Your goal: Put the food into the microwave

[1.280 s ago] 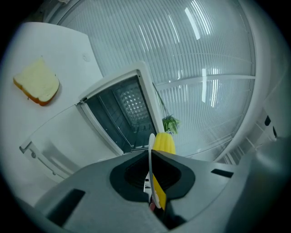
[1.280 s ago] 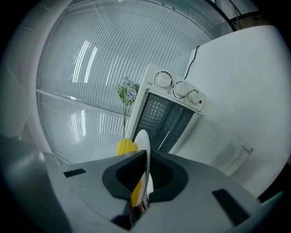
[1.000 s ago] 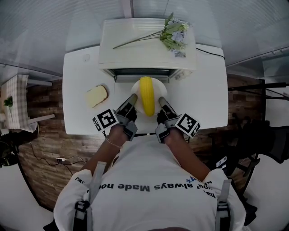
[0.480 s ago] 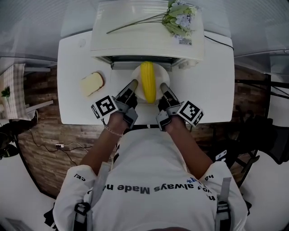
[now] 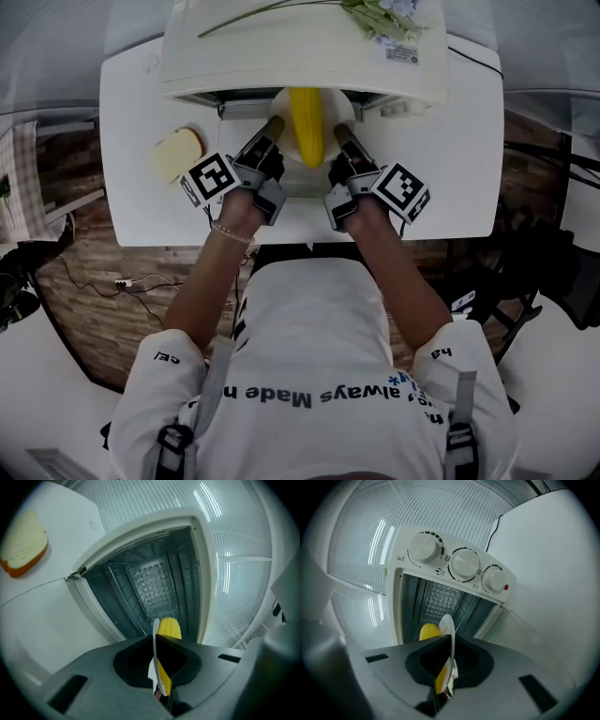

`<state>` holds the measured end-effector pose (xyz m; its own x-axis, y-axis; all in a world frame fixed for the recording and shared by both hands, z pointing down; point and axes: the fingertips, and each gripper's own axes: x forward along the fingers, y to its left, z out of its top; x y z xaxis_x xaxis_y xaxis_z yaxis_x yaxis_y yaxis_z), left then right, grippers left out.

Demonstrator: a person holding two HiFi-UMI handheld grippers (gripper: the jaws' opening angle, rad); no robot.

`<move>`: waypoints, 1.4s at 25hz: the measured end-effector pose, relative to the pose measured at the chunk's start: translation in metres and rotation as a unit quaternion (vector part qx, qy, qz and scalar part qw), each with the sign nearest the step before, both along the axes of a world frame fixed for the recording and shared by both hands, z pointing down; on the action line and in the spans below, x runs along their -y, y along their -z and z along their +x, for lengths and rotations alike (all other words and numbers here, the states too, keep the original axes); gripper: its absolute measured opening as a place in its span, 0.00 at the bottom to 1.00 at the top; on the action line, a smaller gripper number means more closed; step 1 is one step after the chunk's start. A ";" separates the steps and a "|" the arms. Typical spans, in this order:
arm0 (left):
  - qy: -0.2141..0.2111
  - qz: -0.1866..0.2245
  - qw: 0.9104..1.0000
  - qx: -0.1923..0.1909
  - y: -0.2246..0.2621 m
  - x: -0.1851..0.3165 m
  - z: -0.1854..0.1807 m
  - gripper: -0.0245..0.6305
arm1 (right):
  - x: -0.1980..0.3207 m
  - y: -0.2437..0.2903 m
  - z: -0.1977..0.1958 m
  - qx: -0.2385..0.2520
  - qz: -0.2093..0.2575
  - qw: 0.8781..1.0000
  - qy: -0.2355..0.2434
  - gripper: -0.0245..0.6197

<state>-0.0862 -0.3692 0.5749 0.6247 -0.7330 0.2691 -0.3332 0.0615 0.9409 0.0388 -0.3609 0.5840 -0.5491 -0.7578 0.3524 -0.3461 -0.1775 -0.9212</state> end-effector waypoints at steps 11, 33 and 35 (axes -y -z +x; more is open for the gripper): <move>0.001 0.001 1.000 0.000 -0.028 0.040 -0.003 0.07 | 0.037 -0.028 -0.002 0.000 -0.002 1.000 -0.017 0.07; 0.015 0.011 0.999 -0.041 -0.046 0.064 -0.001 0.15 | 0.064 -0.057 -0.007 0.004 -0.035 0.997 -0.066 0.07; 0.013 0.009 0.999 -0.045 -0.045 0.055 0.001 0.15 | 0.066 -0.053 -0.006 0.006 -0.031 0.997 -0.073 0.07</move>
<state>-0.0851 -0.4242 0.6194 0.6260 -0.7541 0.1989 -0.2449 0.0521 0.9681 0.0330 -0.4267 0.6374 -0.4394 -0.8063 0.3960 -0.3019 -0.2826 -0.9105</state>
